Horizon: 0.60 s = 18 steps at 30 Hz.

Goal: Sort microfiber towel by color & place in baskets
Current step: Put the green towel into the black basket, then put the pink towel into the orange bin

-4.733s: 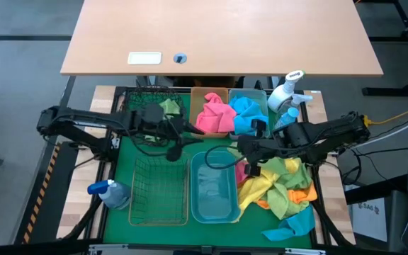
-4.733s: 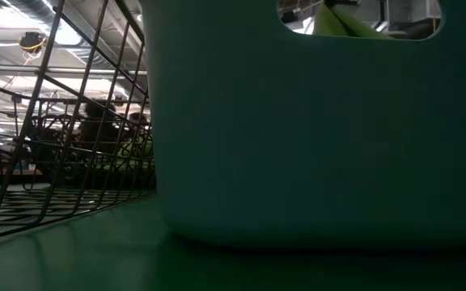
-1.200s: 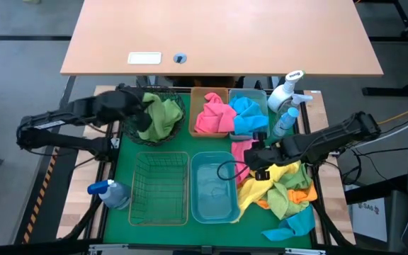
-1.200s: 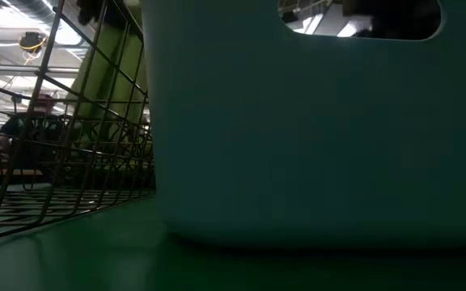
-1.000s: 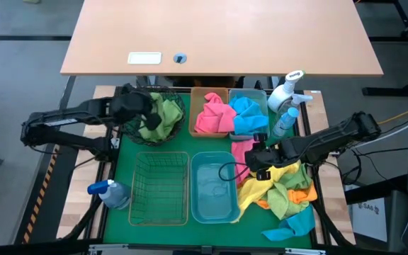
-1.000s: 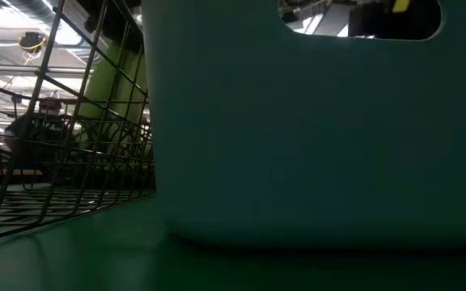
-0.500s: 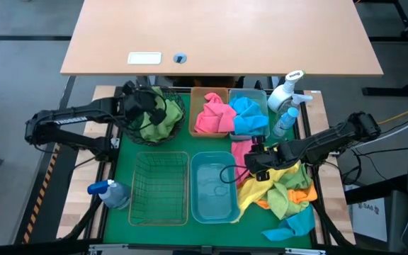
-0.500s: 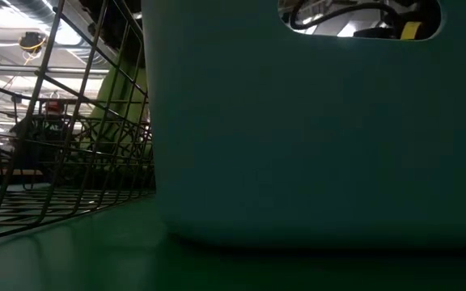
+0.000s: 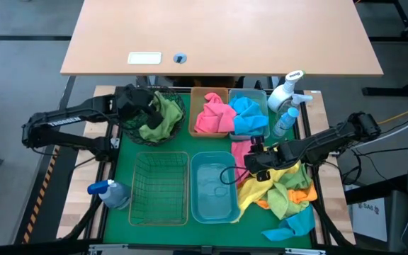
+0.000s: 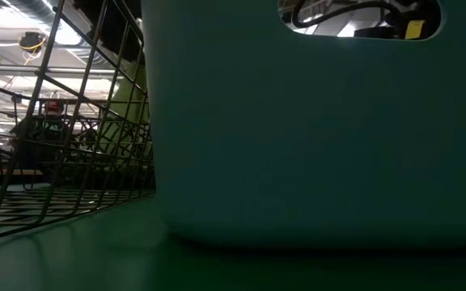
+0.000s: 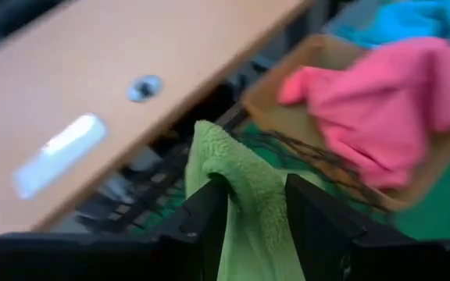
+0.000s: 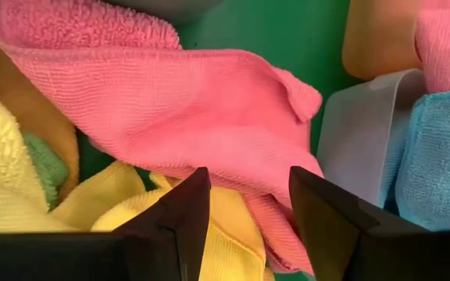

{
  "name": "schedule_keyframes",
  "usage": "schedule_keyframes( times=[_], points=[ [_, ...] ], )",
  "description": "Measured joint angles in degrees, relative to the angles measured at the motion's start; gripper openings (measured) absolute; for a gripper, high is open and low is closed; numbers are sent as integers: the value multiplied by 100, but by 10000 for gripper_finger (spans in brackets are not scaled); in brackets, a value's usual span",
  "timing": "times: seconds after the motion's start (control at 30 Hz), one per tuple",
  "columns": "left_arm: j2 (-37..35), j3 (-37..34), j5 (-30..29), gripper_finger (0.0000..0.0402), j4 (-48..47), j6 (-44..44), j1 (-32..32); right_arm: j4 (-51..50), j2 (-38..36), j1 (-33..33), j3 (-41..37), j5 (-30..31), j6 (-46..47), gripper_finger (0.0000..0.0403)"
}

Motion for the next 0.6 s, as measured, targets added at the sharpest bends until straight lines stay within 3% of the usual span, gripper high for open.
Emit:
schedule_keyframes(
  times=[0.3,0.6],
  points=[
    [-571,-2,579,124,-867,-463,0,101,472,0,0,268,-435,176],
    [-1018,-2,578,125,-2291,-2041,0,71,711,0,0,395,-469,175]
  ],
)
